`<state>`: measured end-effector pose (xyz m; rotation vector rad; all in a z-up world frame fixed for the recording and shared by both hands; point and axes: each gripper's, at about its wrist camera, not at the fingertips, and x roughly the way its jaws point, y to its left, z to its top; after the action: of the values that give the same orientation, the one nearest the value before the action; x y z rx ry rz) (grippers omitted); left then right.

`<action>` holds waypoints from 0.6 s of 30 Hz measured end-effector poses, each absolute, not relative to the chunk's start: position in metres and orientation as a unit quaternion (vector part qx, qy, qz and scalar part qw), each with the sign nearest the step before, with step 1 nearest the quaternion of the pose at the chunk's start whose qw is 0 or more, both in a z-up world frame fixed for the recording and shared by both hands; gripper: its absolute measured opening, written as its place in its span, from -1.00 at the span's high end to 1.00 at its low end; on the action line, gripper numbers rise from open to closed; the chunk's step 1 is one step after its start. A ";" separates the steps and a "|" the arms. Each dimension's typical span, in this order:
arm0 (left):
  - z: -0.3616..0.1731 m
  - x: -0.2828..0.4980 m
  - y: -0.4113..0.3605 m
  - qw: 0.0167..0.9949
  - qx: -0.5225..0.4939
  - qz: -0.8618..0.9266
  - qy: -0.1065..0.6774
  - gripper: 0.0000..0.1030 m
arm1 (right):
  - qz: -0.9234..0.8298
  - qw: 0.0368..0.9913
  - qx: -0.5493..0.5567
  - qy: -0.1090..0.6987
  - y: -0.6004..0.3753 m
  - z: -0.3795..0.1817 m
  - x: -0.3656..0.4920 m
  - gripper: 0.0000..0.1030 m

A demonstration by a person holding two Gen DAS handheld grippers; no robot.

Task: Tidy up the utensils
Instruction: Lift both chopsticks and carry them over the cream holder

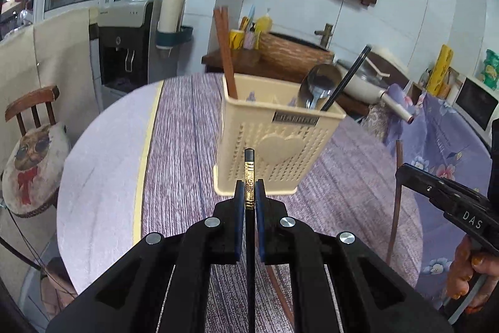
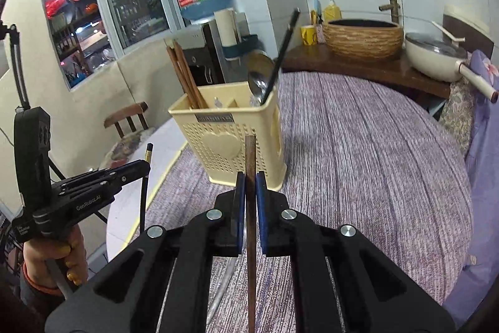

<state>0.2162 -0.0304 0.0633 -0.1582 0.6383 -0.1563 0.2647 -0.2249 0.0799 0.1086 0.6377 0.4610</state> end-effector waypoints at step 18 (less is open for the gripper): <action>0.105 0.192 -0.023 0.957 -0.076 -0.099 0.263 0.85 | 0.247 0.929 0.041 0.272 -0.224 0.126 0.241 0.85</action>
<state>0.1919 -0.0235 0.1053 -0.1549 0.5341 -0.2005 0.2409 -0.2239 0.1260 0.0832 0.5579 0.5065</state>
